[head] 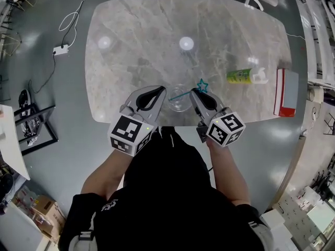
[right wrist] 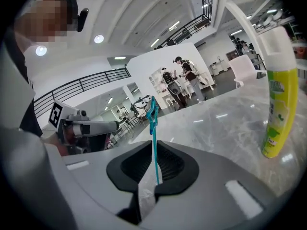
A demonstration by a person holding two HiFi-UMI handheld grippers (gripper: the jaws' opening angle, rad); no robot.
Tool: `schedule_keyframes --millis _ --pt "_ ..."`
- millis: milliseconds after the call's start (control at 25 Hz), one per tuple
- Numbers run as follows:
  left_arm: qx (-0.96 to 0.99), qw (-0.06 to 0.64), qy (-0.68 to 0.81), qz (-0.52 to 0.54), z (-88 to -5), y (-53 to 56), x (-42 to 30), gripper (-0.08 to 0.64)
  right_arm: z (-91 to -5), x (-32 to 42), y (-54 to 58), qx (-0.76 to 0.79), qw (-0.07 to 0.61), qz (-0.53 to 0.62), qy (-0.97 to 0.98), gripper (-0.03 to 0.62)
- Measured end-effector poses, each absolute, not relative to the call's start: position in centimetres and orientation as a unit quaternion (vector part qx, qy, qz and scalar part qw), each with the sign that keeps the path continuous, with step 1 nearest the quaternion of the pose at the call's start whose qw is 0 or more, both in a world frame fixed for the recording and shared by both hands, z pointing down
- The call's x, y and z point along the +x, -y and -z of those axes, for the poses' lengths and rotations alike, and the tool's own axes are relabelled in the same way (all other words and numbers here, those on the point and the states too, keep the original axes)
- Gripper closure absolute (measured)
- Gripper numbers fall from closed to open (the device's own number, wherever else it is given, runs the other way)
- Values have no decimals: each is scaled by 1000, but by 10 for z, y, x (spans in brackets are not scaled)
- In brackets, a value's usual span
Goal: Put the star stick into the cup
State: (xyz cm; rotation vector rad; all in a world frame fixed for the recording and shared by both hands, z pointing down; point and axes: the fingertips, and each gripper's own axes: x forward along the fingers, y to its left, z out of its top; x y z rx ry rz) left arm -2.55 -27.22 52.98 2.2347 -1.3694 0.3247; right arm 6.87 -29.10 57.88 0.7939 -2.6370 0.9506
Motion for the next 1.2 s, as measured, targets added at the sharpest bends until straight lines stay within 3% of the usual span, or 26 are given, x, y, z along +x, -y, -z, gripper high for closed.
schedule_keyframes --millis 200,480,1200 --pt "820 243 504 -117 -520 279 -26 557 -580 72 297 260 133 -336 896 450" --pt "814 243 514 -122 -513 283 -31 557 -593 77 292 264 148 -366 880 360" --pt "810 197 541 -108 -443 272 -43 557 -533 115 284 304 110 -345 881 360"
